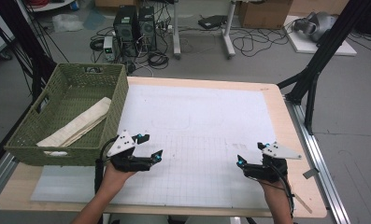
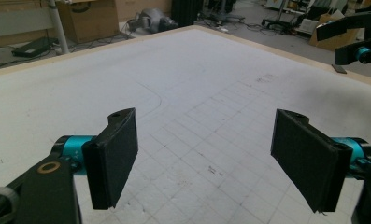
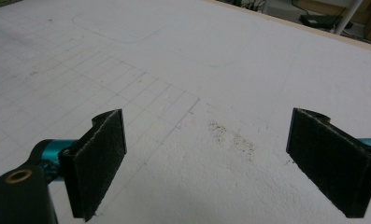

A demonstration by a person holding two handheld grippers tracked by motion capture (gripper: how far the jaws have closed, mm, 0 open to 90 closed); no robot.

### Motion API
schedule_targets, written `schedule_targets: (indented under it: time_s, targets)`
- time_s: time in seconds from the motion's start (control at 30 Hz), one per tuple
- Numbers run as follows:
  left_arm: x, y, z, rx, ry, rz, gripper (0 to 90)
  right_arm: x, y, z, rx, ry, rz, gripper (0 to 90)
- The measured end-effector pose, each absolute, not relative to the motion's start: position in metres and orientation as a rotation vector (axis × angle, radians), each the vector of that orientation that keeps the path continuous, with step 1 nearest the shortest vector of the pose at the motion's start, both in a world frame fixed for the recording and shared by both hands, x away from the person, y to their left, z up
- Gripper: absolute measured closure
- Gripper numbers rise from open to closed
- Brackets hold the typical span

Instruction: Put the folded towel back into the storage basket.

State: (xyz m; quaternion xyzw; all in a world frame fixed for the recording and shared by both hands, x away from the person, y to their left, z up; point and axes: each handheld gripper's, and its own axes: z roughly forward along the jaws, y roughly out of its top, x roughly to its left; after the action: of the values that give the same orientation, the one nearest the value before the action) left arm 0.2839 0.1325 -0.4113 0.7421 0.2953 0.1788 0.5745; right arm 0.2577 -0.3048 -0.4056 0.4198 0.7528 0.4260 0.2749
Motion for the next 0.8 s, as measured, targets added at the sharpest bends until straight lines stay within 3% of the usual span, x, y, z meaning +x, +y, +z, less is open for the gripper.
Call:
schedule_targets:
  time_s: [0.8]
  targets:
    - [0.2886, 0.1343, -0.4151, 1.738, 0.729, 0.430, 23.5, 0.2621, -0.2998, -0.4110, 1.114, 2.053, 1.143, 11.4]
